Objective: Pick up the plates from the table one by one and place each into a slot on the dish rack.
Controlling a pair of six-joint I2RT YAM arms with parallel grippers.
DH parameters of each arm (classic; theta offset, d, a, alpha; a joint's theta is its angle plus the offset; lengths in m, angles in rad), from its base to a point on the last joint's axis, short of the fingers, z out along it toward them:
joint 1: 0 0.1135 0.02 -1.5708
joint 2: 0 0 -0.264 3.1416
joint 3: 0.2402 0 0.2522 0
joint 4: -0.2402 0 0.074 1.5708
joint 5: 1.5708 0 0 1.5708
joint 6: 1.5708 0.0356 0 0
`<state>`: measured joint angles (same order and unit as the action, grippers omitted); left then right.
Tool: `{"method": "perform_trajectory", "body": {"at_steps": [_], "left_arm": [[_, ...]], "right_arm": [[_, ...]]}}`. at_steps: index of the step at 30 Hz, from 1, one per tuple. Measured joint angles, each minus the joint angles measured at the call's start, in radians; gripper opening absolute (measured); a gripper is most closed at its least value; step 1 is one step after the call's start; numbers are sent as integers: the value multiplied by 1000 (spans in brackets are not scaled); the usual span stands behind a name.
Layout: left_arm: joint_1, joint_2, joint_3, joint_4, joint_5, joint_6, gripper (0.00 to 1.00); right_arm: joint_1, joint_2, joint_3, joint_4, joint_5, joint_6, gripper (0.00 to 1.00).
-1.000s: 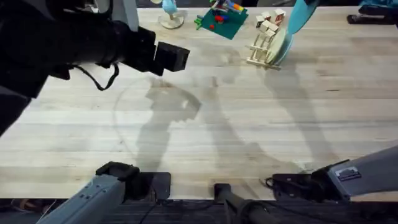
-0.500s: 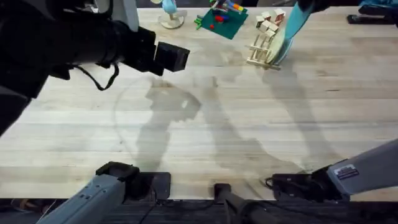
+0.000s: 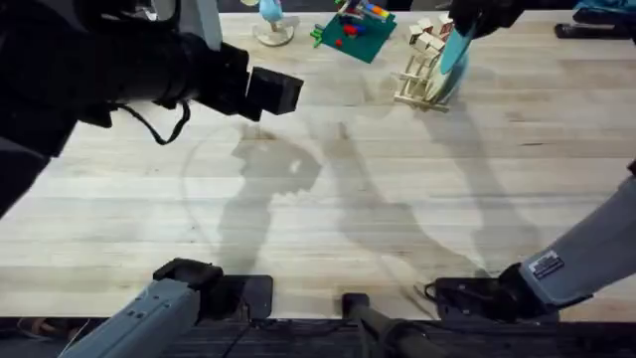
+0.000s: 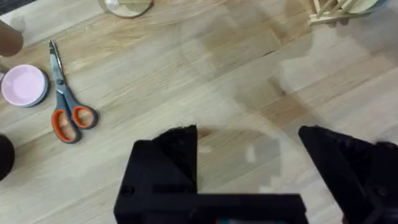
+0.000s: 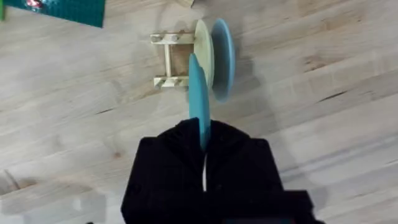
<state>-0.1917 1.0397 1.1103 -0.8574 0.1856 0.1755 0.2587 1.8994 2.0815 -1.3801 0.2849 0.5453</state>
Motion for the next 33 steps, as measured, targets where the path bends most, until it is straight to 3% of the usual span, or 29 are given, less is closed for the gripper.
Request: {"method": "perform_trajectory", "body": {"at_steps": [24,33], "left_arm": [[0,0,0,0,0,0,993],[0,0,0,0,0,0,993]], "right_arm": [[-31,202,0,96,-24,-30,32],[-31,217,0,102,-24,-30,32]]}}
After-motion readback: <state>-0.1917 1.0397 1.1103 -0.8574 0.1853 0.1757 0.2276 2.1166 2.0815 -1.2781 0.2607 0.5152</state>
